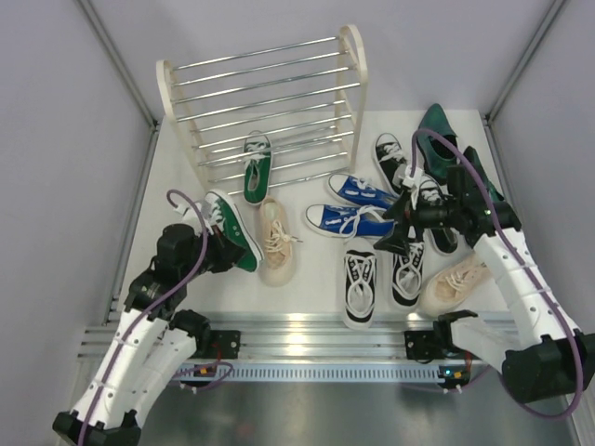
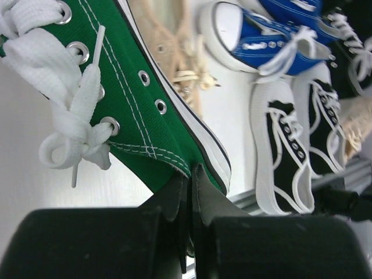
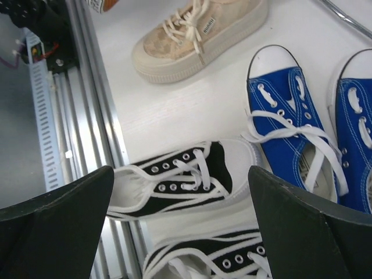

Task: Place and organize the shoes onto the shoe shelf
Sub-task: Pick up the shoe.

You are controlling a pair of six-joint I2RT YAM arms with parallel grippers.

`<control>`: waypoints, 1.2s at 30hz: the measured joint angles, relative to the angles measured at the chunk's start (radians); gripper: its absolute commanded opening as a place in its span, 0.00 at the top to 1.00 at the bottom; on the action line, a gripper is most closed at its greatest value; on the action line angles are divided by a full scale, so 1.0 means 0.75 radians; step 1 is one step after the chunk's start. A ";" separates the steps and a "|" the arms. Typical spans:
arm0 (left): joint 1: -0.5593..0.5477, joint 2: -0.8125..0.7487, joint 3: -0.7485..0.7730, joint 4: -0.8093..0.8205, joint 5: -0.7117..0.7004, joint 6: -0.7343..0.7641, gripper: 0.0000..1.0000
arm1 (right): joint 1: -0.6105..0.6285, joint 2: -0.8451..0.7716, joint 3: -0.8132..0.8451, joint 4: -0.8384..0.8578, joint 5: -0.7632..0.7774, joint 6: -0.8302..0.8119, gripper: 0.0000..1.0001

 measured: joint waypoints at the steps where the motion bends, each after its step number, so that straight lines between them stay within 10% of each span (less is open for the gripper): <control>1: 0.000 -0.020 0.014 0.001 0.046 0.034 1.00 | 0.015 0.007 0.011 0.006 -0.013 0.027 0.01; 18: -0.006 0.178 0.290 0.020 0.584 0.190 1.00 | 0.311 0.183 0.108 0.515 0.180 1.219 0.01; 36: -0.442 0.563 0.449 0.179 0.466 0.246 1.00 | 0.550 0.532 0.363 0.600 0.661 1.755 0.02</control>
